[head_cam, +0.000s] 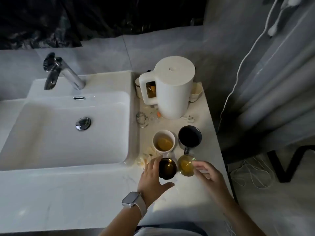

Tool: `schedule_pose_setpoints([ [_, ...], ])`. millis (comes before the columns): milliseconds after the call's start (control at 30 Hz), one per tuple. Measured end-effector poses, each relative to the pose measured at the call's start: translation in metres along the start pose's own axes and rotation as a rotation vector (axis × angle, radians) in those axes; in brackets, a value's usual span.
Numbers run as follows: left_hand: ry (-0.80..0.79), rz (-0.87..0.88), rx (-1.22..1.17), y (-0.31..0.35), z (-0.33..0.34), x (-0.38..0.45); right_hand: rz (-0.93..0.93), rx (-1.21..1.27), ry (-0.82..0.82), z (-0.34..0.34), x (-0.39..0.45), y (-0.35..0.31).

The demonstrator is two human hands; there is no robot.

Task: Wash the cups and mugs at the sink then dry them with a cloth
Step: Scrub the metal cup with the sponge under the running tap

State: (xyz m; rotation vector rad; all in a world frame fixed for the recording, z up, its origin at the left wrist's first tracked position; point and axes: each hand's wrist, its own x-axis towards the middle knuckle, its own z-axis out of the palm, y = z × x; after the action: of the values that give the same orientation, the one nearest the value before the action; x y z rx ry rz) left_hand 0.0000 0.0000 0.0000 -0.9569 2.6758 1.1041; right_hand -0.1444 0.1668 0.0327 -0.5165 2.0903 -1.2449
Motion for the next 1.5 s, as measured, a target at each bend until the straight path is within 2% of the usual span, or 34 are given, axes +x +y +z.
schedule_pose_setpoints([
  [133, -0.001, 0.0, 0.062, 0.005, -0.001, 0.008, 0.03, 0.01, -0.012, -0.001, 0.003, -0.002],
  [367, -0.012, 0.026, -0.005, -0.002, -0.011, 0.009, 0.016, 0.03, -0.011, 0.001, 0.003, -0.005],
  [633, 0.201, 0.053, -0.306, 0.005, -0.064, -0.017, -0.018, 0.081, -0.053, 0.013, -0.001, -0.028],
  [767, 0.244, 0.035, -0.54, -0.002, -0.101, -0.031, -0.049, 0.127, -0.107, 0.029, 0.001, -0.046],
  [1033, 0.286, -0.007, -1.271, -0.048, -0.183, -0.027, -0.12, 0.217, -0.141, 0.102, 0.02, -0.106],
  [1200, 0.124, -0.018, -1.558, -0.095, -0.246, -0.01, -0.092, 0.212, -0.105, 0.169, 0.038, -0.14],
  [1333, 0.117, -0.059, -1.528, -0.137, -0.284, 0.006, -0.02, 0.189, 0.038, 0.21, 0.045, -0.145],
  [1500, 0.131, -0.023, -1.415, -0.187, -0.314, 0.028, 0.003, 0.089, 0.181, 0.246, 0.05, -0.153],
])
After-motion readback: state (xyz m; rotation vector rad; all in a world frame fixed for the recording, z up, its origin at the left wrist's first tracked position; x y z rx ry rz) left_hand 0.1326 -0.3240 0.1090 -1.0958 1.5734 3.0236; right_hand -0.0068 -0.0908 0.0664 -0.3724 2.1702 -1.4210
